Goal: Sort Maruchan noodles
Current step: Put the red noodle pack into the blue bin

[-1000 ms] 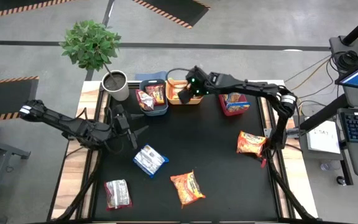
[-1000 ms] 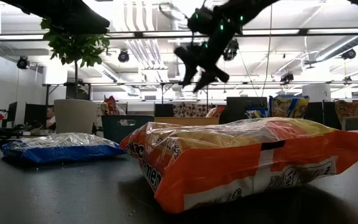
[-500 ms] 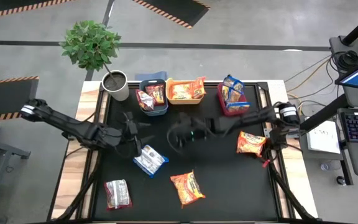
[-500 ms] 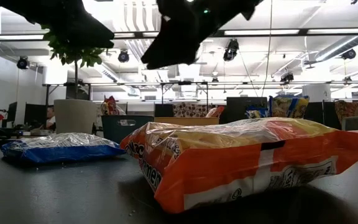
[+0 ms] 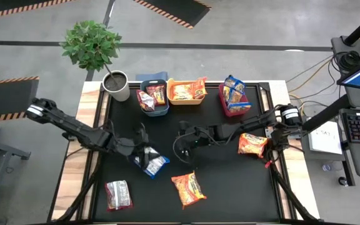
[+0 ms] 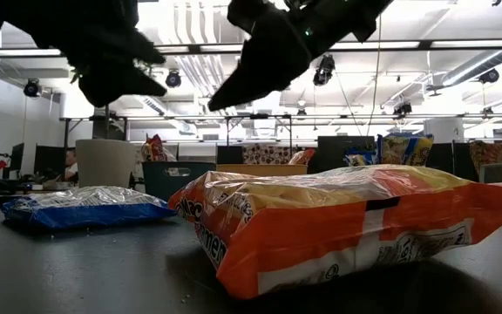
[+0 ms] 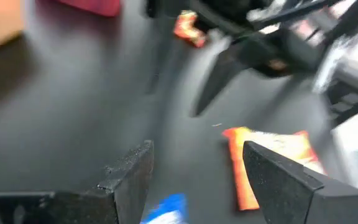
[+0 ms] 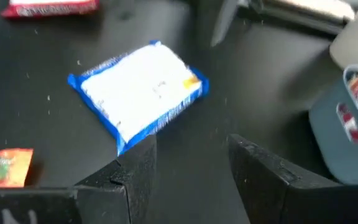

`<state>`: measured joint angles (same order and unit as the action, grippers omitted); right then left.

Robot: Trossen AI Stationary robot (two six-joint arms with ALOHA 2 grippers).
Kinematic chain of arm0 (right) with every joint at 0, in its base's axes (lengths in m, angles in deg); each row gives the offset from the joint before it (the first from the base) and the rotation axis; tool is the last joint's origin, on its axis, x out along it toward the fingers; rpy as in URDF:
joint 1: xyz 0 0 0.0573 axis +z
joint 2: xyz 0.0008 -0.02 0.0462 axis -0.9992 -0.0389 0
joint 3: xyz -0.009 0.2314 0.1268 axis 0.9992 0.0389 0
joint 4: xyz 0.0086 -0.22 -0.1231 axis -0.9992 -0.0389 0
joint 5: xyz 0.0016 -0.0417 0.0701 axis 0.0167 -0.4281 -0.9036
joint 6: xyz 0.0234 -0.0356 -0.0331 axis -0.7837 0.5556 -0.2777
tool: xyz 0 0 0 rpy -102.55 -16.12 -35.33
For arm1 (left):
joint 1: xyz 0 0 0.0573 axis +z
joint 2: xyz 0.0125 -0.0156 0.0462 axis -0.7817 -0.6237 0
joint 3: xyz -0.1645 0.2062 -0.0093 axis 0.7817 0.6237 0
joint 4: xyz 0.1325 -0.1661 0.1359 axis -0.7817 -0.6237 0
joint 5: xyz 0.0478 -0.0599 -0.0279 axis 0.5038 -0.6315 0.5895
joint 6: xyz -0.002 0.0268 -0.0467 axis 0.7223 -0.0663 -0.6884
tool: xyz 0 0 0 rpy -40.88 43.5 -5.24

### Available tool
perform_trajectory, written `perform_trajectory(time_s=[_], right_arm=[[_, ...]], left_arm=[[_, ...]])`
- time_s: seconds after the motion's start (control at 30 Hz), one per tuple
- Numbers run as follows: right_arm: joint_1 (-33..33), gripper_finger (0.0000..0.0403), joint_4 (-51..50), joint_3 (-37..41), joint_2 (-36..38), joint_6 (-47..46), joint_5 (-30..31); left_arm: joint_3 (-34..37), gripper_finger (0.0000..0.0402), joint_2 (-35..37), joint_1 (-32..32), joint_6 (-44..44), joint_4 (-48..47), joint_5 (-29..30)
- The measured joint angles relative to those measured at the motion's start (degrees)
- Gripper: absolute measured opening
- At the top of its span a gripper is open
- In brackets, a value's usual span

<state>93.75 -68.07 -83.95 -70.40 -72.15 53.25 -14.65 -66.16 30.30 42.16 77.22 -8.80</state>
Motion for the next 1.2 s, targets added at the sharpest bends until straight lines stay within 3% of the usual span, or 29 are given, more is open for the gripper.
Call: perform_trajectory(time_s=[0.17,0.33,0.5,0.67,0.83,0.97,1.2], right_arm=[[0.02,0.0187,6.67,1.49,0.17,5.20,-5.36],[0.00,0.0187,11.43,3.77,0.72,8.39,-6.75],[-0.43,0.0187,12.90,5.54,4.05,10.79,-6.73],[-1.39,0.0187,14.20,8.28,8.78,10.39,-6.90],[-1.41,0.0187,16.42,11.38,10.83,8.03,-7.24],[-1.40,0.0187,18.72,13.34,10.86,6.37,-7.32],[-1.38,0.0187,18.90,13.71,10.86,4.39,-7.29]], left_arm=[[-2.41,0.0231,-3.75,-5.52,-5.86,2.34,-0.99],[-6.10,0.0231,-7.43,-11.37,-14.38,-0.46,0.49],[-14.53,0.0231,-11.91,-17.20,-32.30,-18.49,-0.64],[-26.90,0.0231,-19.43,-23.03,-55.44,-45.90,-9.79],[-37.30,0.0231,-28.68,-26.24,-69.32,-68.01,-26.04],[-42.84,0.0231,-33.51,-27.61,-71.28,-73.50,-32.19],[-45.72,0.0231,-37.22,-29.24,-74.67,-73.97,-32.17]])
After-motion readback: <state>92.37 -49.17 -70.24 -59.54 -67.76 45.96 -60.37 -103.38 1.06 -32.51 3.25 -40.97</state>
